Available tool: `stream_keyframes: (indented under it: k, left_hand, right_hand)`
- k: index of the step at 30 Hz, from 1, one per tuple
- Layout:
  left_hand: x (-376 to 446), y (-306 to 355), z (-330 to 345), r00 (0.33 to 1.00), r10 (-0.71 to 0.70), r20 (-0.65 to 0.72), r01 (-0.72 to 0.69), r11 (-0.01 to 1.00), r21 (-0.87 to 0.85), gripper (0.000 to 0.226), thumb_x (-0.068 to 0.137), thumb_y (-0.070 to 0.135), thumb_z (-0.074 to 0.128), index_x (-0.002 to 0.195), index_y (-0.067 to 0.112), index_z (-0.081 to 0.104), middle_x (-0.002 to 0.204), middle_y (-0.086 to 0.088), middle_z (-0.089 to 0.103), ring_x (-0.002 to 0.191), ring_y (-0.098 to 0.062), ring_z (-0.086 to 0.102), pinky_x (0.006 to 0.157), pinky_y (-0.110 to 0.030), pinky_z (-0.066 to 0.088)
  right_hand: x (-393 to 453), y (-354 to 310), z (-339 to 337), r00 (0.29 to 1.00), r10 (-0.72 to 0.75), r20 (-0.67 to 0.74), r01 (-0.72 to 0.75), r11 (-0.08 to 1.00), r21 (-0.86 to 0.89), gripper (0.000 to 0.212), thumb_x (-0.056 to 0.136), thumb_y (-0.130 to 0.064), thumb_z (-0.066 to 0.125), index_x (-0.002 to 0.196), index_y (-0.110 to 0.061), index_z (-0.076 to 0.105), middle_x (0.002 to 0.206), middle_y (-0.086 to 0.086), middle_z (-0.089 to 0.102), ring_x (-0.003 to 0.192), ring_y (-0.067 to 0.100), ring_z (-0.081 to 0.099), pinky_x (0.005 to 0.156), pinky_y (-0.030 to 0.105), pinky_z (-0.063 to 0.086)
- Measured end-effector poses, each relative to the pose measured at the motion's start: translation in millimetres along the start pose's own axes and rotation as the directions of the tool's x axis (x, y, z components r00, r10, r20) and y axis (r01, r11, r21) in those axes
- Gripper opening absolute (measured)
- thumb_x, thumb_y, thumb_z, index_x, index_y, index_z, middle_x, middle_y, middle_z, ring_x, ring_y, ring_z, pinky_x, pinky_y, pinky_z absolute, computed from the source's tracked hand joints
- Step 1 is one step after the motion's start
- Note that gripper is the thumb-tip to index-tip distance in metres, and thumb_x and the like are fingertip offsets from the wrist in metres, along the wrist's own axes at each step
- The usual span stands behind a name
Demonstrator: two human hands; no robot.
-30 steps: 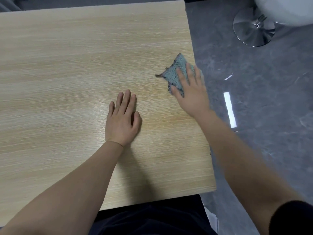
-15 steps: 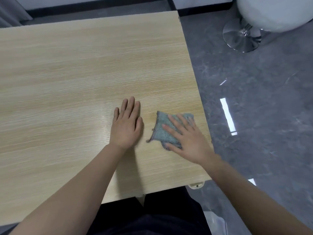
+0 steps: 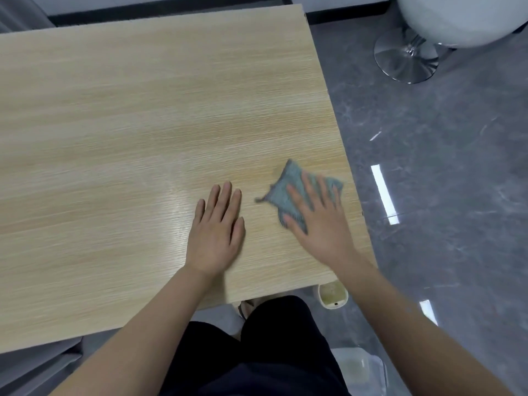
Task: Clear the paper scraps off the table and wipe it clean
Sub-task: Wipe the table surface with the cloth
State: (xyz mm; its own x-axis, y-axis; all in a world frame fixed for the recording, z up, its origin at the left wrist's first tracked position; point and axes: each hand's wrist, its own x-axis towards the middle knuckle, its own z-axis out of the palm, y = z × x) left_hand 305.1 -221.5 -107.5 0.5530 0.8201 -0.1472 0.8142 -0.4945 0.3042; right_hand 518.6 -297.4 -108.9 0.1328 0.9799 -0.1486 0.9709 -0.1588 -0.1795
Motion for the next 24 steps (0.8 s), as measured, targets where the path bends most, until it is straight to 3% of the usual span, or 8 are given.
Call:
stream_keyframes:
  k: [3,6,8,10,14,21,24]
  left_hand:
    - [0,1,2,1.0,0.006,-0.028,-0.006,1.0,-0.006,0.057,0.096,0.038,0.017,0.149,0.017,0.021,0.156,0.001,0.007,0.143,-0.011,-0.005,0.117,-0.036,-0.001]
    - [0,3,1,0.999,-0.002,-0.039,0.001,1.0,-0.02,0.059,0.094,0.038,0.017,0.149,0.018,0.022,0.156,0.001,0.007,0.143,-0.01,-0.006,0.117,-0.035,-0.002]
    - [0,3,1,0.999,-0.001,-0.042,0.0,1.0,-0.026,0.059,0.094,0.039,0.017,0.149,0.018,0.022,0.157,0.001,0.008,0.143,-0.01,-0.006,0.117,-0.036,-0.002]
    - [0,3,1,0.999,-0.002,-0.045,0.001,1.0,-0.03,0.059,0.094,0.038,0.017,0.149,0.018,0.022,0.157,0.001,0.008,0.143,-0.01,-0.006,0.117,-0.036,-0.002]
    - [0,3,2,0.999,0.007,-0.053,-0.008,1.0,-0.023,0.058,0.095,0.038,0.017,0.149,0.018,0.021,0.156,0.002,0.006,0.143,-0.011,-0.006,0.118,-0.035,-0.002]
    - [-1,2,1,0.998,0.014,-0.055,-0.016,0.999,-0.035,0.059,0.094,0.039,0.015,0.149,0.018,0.021,0.157,0.001,0.008,0.143,-0.01,-0.006,0.118,-0.036,-0.003]
    - [-2,1,1,0.998,0.015,-0.055,-0.016,1.0,-0.025,0.059,0.094,0.039,0.014,0.149,0.018,0.02,0.157,0.0,0.008,0.142,-0.009,-0.008,0.117,-0.034,-0.004]
  right_hand:
    - [-48,-11,10,0.992,-0.118,0.04,0.12,0.992,-0.027,0.061,0.096,-0.059,0.022,0.149,-0.03,0.017,0.158,0.001,0.006,0.146,0.023,-0.003,0.117,0.045,-0.003]
    - [-47,4,6,0.975,-0.209,0.07,0.213,0.976,-0.054,0.062,0.094,-0.063,0.02,0.149,-0.036,0.012,0.158,-0.003,0.003,0.145,0.02,-0.005,0.117,0.041,-0.009]
    - [-23,19,0,0.986,-0.16,0.05,0.162,0.986,-0.041,0.064,0.092,-0.066,0.014,0.148,-0.036,0.008,0.158,-0.006,-0.001,0.145,0.018,-0.008,0.116,0.038,-0.013]
    - [9,32,-6,1.0,-0.02,0.008,0.02,1.0,-0.01,0.066,0.091,-0.067,0.016,0.148,-0.036,0.009,0.158,-0.007,-0.002,0.145,0.017,-0.007,0.115,0.036,-0.015]
    - [59,46,-17,0.989,0.146,-0.023,-0.145,0.989,0.041,0.064,0.093,-0.062,0.025,0.149,-0.034,0.011,0.159,-0.004,0.001,0.146,0.019,-0.004,0.118,0.042,-0.006]
    - [18,29,-6,0.977,0.207,-0.048,-0.205,0.978,0.048,0.064,0.095,-0.059,0.022,0.15,-0.029,0.012,0.159,0.001,0.001,0.146,0.021,-0.006,0.116,0.039,-0.011]
    - [-43,8,6,0.991,0.126,-0.047,-0.125,0.992,0.022,0.064,0.095,-0.059,0.019,0.15,-0.027,0.015,0.158,0.004,0.006,0.145,0.022,-0.003,0.118,0.042,-0.005]
